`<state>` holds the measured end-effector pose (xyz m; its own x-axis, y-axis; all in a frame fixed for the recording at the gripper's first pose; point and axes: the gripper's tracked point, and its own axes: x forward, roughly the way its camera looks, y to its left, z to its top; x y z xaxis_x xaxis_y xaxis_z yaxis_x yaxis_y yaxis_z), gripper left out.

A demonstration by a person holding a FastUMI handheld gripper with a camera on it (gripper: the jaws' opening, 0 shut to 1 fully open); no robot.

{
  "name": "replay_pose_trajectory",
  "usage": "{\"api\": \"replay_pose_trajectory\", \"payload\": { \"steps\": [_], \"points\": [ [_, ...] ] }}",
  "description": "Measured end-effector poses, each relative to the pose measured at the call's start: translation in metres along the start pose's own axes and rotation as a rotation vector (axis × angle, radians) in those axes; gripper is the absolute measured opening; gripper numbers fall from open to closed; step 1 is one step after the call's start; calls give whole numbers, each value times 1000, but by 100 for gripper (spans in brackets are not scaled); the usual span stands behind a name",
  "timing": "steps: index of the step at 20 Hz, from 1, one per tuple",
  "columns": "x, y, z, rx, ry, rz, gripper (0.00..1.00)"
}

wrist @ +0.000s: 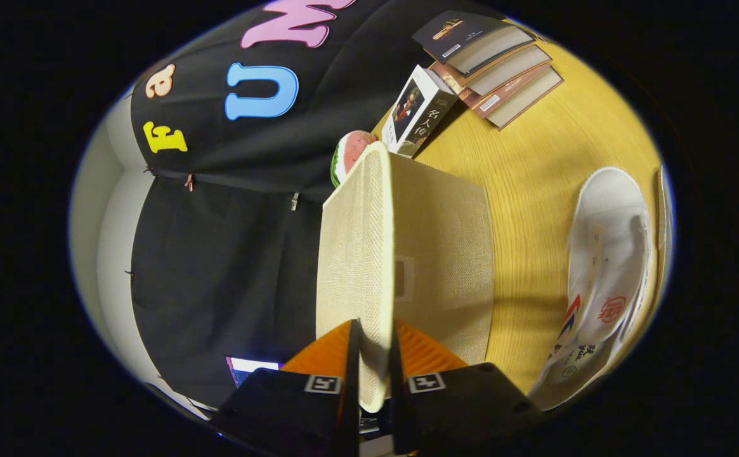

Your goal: Open the storage box then place both shoes into the box .Put the left shoe in first, then the right shoe, with the right side of both shoes facing outward in a uniform manner.

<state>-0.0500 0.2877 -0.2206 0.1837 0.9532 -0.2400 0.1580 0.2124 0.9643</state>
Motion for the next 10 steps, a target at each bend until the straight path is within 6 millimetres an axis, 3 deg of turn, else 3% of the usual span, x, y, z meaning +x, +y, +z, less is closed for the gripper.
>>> {"api": "replay_pose_trajectory", "payload": {
  "steps": [1, 4, 10],
  "points": [
    [-2, 2, -4, -8, 16, -16, 11],
    [-10, 18, -18, -160, 57, -85, 8],
    [-4, 141, -12, -306, -10, 31, 10]
  ]
}}
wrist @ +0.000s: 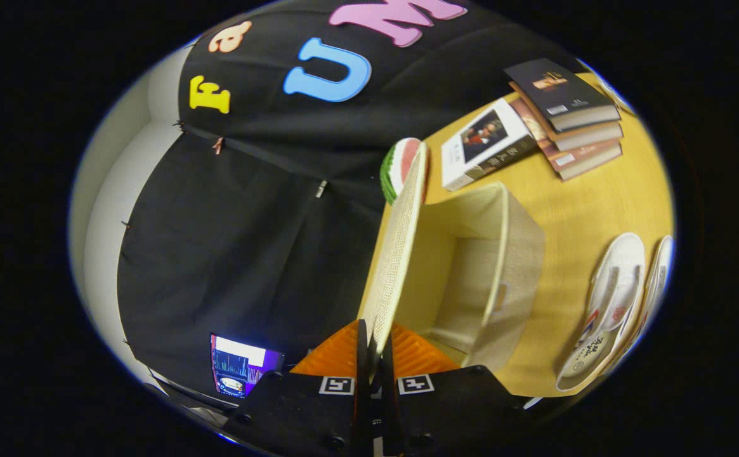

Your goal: Open the storage box then place both shoes into the box .Put the left shoe in first, then the right shoe, with the right side of both shoes facing outward in a uniform manner.

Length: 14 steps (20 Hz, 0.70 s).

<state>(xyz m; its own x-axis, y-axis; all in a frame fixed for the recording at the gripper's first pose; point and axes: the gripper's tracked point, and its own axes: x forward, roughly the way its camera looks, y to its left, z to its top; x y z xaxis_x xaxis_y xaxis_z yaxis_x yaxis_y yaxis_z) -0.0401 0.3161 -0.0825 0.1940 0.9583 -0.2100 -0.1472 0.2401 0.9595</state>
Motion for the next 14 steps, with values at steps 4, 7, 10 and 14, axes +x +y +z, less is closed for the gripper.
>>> {"api": "replay_pose_trajectory", "payload": {
  "steps": [4, 7, 10, 14],
  "points": [
    [31, 49, 9, -145, 20, 21, 12],
    [63, 80, 8, -161, 38, 62, 16],
    [91, 92, 3, -221, 71, 66, 25],
    [109, 94, -11, -293, 101, 29, 64]
  ]
}}
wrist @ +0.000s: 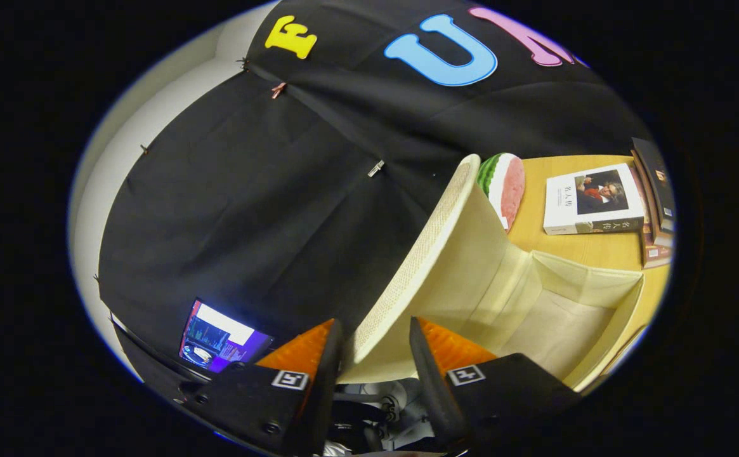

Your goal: Open the storage box then place both shoes into the box .Put the left shoe in first, then the right shoe, with the right side of both shoes facing outward in a uniform manner.

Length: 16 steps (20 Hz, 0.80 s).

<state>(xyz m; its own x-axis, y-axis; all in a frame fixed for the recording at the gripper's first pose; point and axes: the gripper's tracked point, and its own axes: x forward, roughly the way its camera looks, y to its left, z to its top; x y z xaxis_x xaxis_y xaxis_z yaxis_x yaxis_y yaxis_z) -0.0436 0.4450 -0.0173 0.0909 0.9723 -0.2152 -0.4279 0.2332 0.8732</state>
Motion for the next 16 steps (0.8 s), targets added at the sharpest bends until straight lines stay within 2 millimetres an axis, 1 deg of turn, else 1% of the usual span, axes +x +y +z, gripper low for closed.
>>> {"api": "replay_pose_trajectory", "payload": {
  "steps": [2, 3, 5, 7, 9, 13, 16],
  "points": [
    [-2, -4, -6, -20, 1, -18, 94],
    [-8, -4, -3, -26, -24, -18, 97],
    [-23, -3, 9, -43, -101, -10, 96],
    [-37, 2, 20, -36, -168, 19, 96],
    [-39, 2, 27, -3, -186, 27, 96],
    [-24, 15, 36, 57, -185, 53, 96],
    [-2, 26, 37, 99, -169, 75, 97]
  ]
}}
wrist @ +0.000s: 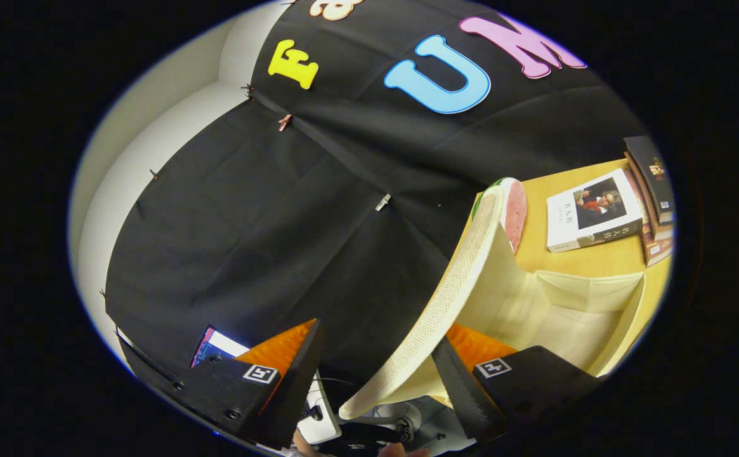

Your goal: Open the storage box then place both shoes into the box .Put the left shoe in first, then the right shoe, with the right side of both shoes facing outward in a uniform manner.

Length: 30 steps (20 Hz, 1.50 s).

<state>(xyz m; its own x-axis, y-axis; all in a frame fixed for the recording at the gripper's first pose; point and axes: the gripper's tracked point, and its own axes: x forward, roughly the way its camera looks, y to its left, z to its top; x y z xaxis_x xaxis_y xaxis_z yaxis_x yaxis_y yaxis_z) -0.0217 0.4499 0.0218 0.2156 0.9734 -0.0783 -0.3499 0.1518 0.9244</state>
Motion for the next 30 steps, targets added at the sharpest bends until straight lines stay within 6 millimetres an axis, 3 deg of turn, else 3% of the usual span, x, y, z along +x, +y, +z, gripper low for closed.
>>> {"api": "replay_pose_trajectory", "payload": {
  "steps": [3, 7, 11, 14, 16, 19, 22, 25, 30],
  "points": [
    [20, 11, -7, 16, 36, 25, 97],
    [18, 15, -17, -21, 48, 32, 97],
    [-11, 20, -16, -80, 6, 36, 97],
    [-52, 9, -8, -139, -62, -30, 97],
    [-83, -13, 0, -199, -109, -129, 97],
    [-139, -63, 10, -295, -183, -331, 97],
    [-195, -114, 5, -337, -232, -520, 97],
    [-245, -172, -25, -277, -214, -687, 97],
    [-296, -267, -87, -229, -92, -895, 98]
  ]
}}
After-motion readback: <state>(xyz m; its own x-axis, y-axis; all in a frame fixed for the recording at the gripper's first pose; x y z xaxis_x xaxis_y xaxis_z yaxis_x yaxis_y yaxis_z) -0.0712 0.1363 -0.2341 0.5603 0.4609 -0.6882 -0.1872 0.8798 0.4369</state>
